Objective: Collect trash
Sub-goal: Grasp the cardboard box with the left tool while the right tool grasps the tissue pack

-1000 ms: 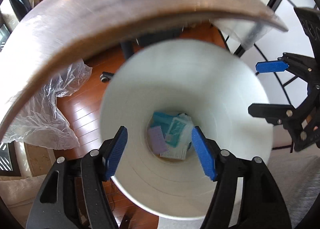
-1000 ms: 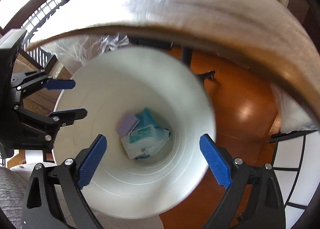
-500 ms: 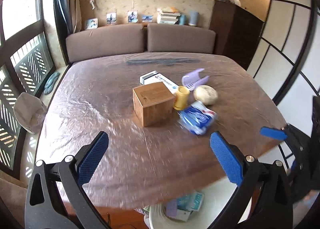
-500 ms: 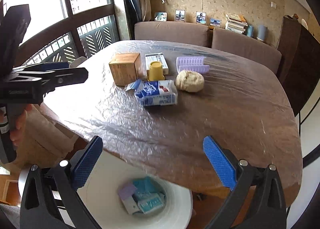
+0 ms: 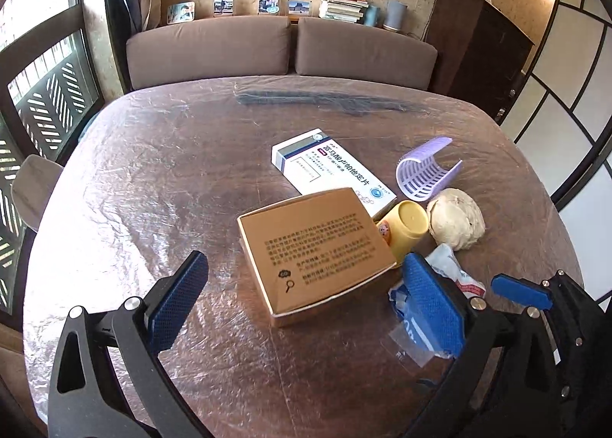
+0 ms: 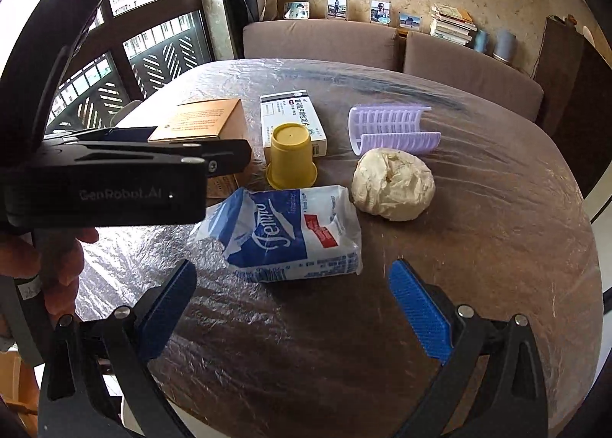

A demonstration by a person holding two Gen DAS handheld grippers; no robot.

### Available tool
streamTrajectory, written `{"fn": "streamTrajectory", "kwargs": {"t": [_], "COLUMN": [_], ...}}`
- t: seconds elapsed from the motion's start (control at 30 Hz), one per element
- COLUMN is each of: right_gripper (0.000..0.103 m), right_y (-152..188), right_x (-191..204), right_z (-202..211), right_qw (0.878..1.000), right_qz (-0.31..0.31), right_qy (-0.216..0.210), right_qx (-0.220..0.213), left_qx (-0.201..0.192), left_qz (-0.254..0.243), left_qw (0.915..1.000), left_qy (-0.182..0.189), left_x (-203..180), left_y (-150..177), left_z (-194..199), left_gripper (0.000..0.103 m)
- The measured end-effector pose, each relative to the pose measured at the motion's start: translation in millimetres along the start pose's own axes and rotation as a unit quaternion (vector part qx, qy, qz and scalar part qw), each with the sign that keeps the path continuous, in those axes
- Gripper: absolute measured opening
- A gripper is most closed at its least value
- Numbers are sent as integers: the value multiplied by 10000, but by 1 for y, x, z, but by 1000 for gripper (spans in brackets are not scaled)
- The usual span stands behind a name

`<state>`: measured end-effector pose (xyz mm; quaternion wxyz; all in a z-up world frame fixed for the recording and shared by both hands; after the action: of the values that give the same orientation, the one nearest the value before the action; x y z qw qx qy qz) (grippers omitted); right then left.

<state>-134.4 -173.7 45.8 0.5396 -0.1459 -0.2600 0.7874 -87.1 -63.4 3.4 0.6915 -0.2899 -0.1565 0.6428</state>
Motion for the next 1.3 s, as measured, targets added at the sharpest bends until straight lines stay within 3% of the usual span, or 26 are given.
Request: {"fn": "streamTrajectory", "kwargs": {"t": [0.2, 0.5, 0.57, 0.67, 1.3], "right_gripper": [98, 81, 65, 57, 56], "right_y": [-8, -13, -11, -9, 2], "right_x": [0, -2, -3, -6, -19], "right_z": [-9, -19, -16, -13, 11], "right_qw": [10000, 9999, 9999, 9998, 9994], "right_qz": [-74, -132, -128, -184, -323], "right_qy": [-21, 18, 70, 60, -80], "right_qx": [21, 61, 46, 28, -8], "left_qx": [85, 42, 29, 6, -67], "left_qz": [24, 1, -40, -127, -178], "left_qw": [10000, 10000, 10000, 9999, 9998], "left_qy": [9, 37, 39, 3, 70], "left_x": [3, 9, 10, 9, 5], "left_y": [-3, -7, -6, -6, 3], "left_z": [-13, -15, -14, -13, 5], "left_gripper": [78, 74, 73, 72, 72]}}
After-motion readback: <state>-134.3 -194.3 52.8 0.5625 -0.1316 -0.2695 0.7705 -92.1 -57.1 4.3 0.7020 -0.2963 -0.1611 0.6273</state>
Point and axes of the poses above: each gripper's, at about its wrist camera, not at the fingertips, and z roughly against the way its jaws point, x to its left, y to its underside, the point moved 4 cm from there along -z, roughly the way its jaws point, and after that the axes turned 3 degrees about z, right-handed, at the moved point
